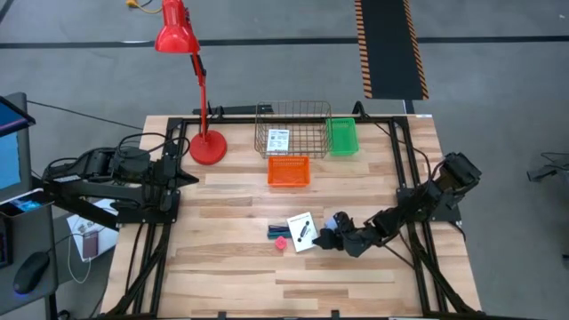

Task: Pick and place items into bin
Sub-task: Put the card reader box into the gold wire basket

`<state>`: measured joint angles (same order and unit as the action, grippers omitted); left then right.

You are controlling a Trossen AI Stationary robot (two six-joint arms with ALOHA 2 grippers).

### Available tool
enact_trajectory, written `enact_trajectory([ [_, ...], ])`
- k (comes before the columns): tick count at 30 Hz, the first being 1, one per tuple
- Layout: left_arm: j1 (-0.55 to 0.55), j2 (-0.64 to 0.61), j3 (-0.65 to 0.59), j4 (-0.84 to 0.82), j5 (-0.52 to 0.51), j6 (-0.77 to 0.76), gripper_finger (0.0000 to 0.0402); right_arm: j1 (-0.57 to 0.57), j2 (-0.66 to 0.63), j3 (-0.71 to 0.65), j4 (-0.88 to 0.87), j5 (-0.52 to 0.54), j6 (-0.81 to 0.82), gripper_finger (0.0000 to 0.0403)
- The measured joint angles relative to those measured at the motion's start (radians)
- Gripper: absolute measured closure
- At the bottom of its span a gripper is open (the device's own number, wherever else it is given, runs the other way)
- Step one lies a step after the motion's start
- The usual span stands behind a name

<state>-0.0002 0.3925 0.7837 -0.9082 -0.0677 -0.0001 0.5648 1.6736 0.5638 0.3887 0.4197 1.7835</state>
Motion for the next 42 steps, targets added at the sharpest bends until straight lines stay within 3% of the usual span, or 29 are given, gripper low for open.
enact_trajectory([
  [12,0.0,0.0,0.0,0.0,0.0,-0.004,0.0401,-0.032,0.155,0.097,0.03,-0.135,0.0,0.0193],
  [42,0.0,0.0,0.0,0.0,0.0,0.002,0.0401,-0.069,0.152,0.099,-0.006,-0.203,-0.015,0.0193],
])
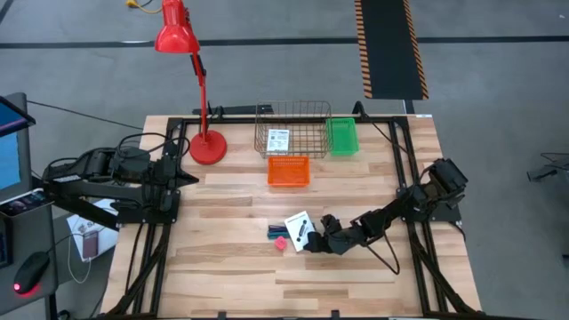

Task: Pick and place items into bin
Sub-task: Put the card reader box into the gold wire basket

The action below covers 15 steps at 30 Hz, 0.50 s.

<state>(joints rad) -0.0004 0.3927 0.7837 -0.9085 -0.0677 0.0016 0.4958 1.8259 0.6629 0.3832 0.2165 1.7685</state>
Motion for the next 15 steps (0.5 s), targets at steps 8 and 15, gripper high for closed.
enact_trajectory([
  [8,0.0,0.0,0.0,0.0,0.0,-0.002,0.0401,0.0,-0.041,-0.004,-0.02,-0.014,-0.048,0.0193],
  [15,0.0,0.0,0.0,0.0,0.0,0.0,0.0401,0.002,-0.087,-0.005,-0.101,-0.017,-0.05,0.0193],
])
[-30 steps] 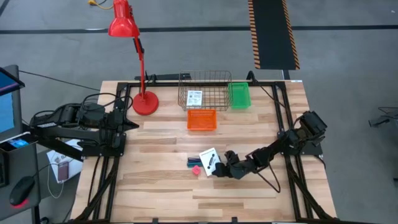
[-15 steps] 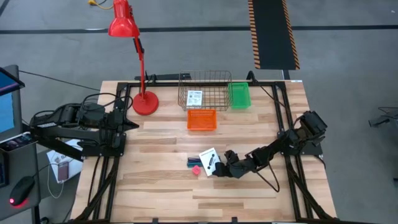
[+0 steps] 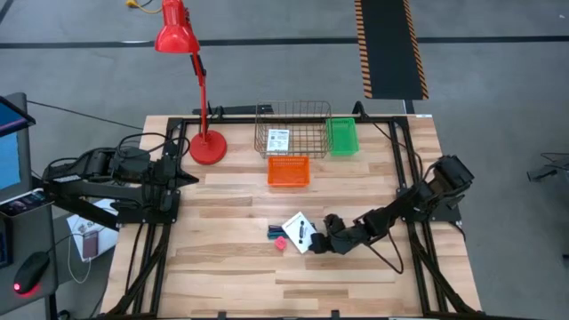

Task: Pick and place items into bin
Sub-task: Put the card reader box into the gold wire basket

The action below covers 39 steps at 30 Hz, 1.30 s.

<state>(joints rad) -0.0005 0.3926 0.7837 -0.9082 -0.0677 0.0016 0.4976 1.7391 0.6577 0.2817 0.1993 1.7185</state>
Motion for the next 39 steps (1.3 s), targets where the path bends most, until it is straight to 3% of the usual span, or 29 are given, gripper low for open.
enact_trajectory([
  [21,0.0,0.0,0.0,0.0,0.0,-0.008,0.0401,-0.016,-0.016,0.001,-0.042,0.114,-0.02,0.0193],
  [39,0.0,0.0,0.0,0.0,0.0,-0.004,0.0401,-0.016,-0.017,0.003,-0.007,0.144,-0.044,0.0193],
])
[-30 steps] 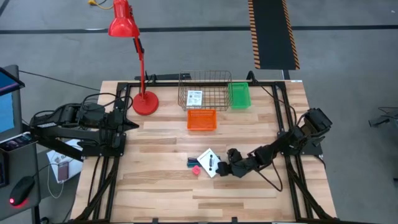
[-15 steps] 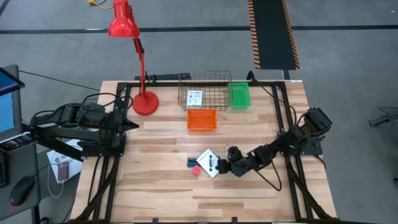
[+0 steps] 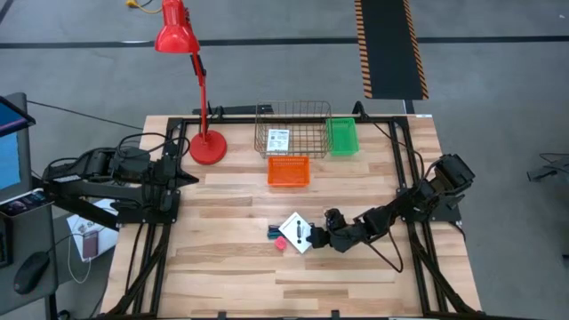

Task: Pick and place items into bin
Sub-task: Put the card reader box into the gold wire basket

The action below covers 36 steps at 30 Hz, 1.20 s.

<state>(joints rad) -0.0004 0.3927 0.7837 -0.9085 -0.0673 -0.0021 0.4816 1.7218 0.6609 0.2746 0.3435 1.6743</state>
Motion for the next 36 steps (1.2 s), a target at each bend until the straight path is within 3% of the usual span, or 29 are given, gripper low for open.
enact_trajectory([
  [7,0.0,0.0,0.0,0.0,0.0,0.002,0.0401,0.0,0.0,0.0,-0.006,0.004,-0.001,0.0226],
  [17,0.0,0.0,0.0,0.0,0.0,0.003,0.0401,0.001,-0.006,0.005,-0.007,0.058,-0.007,0.0358],
  [36,0.0,0.0,0.0,0.0,0.0,-0.003,0.0401,0.026,-0.007,-0.002,0.078,0.108,-0.036,0.036],
])
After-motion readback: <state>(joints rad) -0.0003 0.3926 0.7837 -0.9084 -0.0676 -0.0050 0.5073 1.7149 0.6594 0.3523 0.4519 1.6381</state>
